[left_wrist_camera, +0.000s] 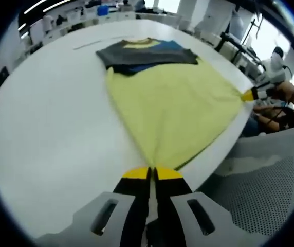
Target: Fold the garment on the visible template until the final outline fits inside the template.
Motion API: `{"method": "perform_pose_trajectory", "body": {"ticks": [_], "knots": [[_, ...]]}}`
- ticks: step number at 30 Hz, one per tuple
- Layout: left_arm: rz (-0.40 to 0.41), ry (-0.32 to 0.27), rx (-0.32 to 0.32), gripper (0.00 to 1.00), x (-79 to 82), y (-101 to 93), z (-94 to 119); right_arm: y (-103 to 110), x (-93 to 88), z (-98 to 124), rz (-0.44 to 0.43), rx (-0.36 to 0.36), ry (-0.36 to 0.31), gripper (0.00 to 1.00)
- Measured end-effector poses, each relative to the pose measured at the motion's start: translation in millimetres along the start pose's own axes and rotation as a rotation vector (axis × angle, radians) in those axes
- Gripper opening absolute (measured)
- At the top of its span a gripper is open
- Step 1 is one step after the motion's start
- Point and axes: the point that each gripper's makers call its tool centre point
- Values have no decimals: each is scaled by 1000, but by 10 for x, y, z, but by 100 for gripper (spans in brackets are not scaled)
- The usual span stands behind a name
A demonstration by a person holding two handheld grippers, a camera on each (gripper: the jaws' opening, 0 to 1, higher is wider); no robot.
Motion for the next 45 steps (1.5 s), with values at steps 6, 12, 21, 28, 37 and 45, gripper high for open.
{"method": "perform_pose_trajectory", "body": {"ticks": [6, 12, 21, 28, 37, 45], "knots": [[-3, 9, 5, 0, -94, -15, 132, 112, -78, 54, -28, 19, -2, 0], [5, 25, -12, 0, -192, -57, 263, 196, -118, 118, -27, 24, -2, 0], [38, 30, 0, 0, -374, -26, 412, 364, -200, 227, -44, 48, -9, 0], [35, 33, -3, 0, -416, -43, 485, 426, -227, 269, -42, 56, -12, 0], [37, 33, 0, 0, -408, -48, 526, 468, -219, 310, -24, 60, -11, 0], [26, 44, 7, 0, -423, -41, 569, 511, -229, 355, -21, 68, -14, 0]]}}
Point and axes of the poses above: the point that each gripper's makers call its tool centre point, and the gripper's own axes: z roughly backward along the fingers, y roughly to its left, x roughly out of its top, and after that the axes turned 14 degrees about -y, right-handed
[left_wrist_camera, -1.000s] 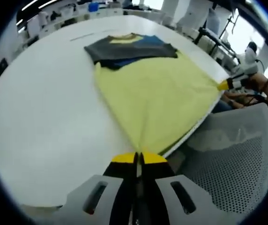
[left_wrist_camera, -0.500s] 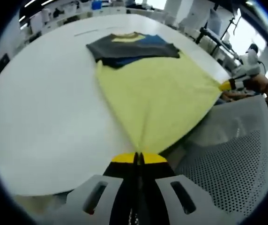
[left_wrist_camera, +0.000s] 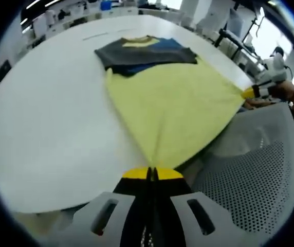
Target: Fold the garment on the visible template until the final outline fits inside the template.
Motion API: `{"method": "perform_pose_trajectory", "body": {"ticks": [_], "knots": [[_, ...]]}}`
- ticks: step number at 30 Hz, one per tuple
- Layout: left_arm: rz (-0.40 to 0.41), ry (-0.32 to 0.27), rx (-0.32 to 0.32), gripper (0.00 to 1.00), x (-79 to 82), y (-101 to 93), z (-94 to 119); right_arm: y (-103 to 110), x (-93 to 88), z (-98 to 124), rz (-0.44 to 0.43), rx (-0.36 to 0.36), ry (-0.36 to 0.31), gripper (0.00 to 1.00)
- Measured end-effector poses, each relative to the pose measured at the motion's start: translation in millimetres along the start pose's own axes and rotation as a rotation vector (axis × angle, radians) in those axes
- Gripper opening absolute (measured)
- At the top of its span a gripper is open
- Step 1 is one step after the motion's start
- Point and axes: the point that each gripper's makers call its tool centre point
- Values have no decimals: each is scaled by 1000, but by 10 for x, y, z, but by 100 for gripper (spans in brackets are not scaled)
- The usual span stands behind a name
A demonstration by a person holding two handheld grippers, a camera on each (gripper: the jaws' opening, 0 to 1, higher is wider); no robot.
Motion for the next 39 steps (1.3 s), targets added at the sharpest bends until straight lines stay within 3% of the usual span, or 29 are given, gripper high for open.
{"method": "perform_pose_trajectory", "body": {"ticks": [11, 16, 27, 39], "knots": [[7, 18, -2, 0, 24, -30, 99, 47, 37, 78, -1, 10, -5, 0], [12, -7, 7, 0, 137, -2, 146, 10, 229, 107, 7, -16, -59, 0], [18, -49, 2, 0, 388, 45, 204, 5, 496, 137, 42, -26, -102, 0], [-2, -130, 35, 0, 770, 149, 250, -48, 853, 131, 48, -48, -185, 0]]}}
Point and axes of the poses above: the point that each gripper's makers call its tool centre point, and the gripper's own axes: z roughly backward along the fingers, y roughly to its left, x roughly out of its top, and after that the axes turned 14 degrees about -y, right-handed
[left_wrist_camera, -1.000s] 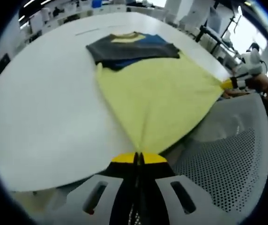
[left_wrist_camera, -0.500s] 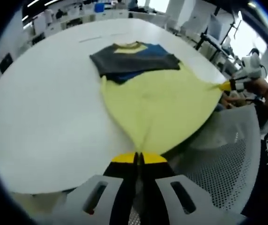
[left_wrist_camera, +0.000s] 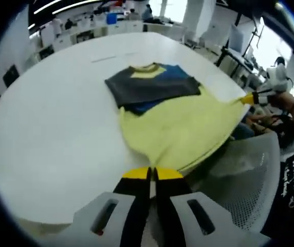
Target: Fold the garment on the visible template until the final outline fits inside the template.
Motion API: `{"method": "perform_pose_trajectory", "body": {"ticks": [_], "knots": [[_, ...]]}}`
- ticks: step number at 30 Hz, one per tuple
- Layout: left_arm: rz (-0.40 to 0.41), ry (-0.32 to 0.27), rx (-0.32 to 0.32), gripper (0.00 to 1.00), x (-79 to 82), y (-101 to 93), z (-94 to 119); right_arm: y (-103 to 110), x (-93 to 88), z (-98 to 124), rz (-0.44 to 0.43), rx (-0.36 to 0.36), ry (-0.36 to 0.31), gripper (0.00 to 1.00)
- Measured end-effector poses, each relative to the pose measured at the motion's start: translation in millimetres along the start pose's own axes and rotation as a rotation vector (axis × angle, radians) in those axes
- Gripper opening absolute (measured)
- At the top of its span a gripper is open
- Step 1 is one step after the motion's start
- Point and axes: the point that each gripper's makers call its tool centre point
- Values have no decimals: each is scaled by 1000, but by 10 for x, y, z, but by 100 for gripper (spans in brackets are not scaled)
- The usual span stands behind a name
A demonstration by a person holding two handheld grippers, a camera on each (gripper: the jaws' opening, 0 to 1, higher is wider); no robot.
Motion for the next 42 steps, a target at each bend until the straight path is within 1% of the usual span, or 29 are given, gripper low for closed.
{"method": "perform_pose_trajectory", "body": {"ticks": [2, 8, 11, 15, 20, 23, 28, 30, 33, 36, 42], "knots": [[-16, -23, -1, 0, 67, 14, -17, -13, 48, -17, 9, -3, -4, 0], [-13, -44, 7, 0, 185, 82, -40, -58, 246, -79, 27, 1, -36, 0], [-22, -56, 8, 0, 254, 113, -59, -74, 369, -121, 46, 6, -51, 0], [-39, -75, 9, 0, 361, 164, -89, -98, 491, -183, 74, 13, -63, 0], [-10, -125, 22, 0, 536, 239, -137, -137, 576, -263, 85, 10, -72, 0], [-18, -141, 28, 0, 612, 278, -164, -149, 634, -306, 87, 11, -78, 0], [-25, -160, 36, 0, 740, 352, -218, -182, 806, -385, 86, 9, -110, 0], [-35, -175, 43, 0, 819, 388, -241, -193, 915, -423, 91, 9, -127, 0], [-44, -192, 50, 0, 913, 430, -265, -208, 1025, -464, 99, 8, -145, 0], [-54, -209, 63, 0, 1003, 475, -288, -218, 1112, -495, 109, 11, -155, 0], [-60, -236, 80, 0, 1126, 522, -316, -271, 1277, -556, 110, 8, -187, 0]]}}
Point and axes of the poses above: the point that each gripper's makers call its tool centre point, and the gripper's own axes: z roughly backward along the fingers, y roughly to its left, x roughly out of its top, and after that the axes turned 14 degrees about -y, right-handed
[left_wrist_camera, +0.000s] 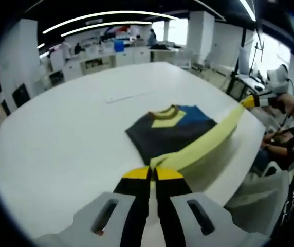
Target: Fold the garment on the visible template until the final outline fits inside the template.
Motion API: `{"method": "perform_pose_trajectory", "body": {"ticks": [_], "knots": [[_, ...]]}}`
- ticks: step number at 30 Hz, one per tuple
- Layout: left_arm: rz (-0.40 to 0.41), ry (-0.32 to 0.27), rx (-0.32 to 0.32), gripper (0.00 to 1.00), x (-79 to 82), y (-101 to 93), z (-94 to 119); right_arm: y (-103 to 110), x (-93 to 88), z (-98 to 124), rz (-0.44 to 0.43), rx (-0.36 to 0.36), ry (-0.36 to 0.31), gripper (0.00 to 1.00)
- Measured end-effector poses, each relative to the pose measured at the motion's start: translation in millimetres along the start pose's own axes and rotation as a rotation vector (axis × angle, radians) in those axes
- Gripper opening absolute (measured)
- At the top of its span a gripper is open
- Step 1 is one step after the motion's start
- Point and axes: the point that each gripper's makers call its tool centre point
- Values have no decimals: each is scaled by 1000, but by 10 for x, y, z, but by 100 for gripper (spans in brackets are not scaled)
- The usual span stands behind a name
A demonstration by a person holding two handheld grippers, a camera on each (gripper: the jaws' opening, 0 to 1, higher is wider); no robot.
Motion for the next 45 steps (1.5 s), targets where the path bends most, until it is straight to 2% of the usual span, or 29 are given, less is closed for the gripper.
{"method": "perform_pose_trajectory", "body": {"ticks": [10, 21, 25, 39, 45], "knots": [[-1, -74, 53, 0, 261, 137, -105, -53, 264, -157, 19, 4, -52, 0], [32, -177, 127, 0, 505, 265, -334, -152, 404, -319, 28, -32, -112, 0], [36, -180, 128, 0, 538, 287, -416, -200, 440, -411, 68, -60, -116, 0], [34, -238, 170, 0, 721, 459, -693, -317, 663, -682, 92, -71, -147, 0], [8, -274, 184, 0, 838, 516, -835, -367, 708, -811, 93, -80, -158, 0]]}}
Point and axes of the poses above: the point that each gripper's makers call its tool centre point, and the gripper's own axes: z roughly backward along the fingers, y roughly to its left, x roughly out of its top, and after that the axes turned 14 degrees about -y, right-handed
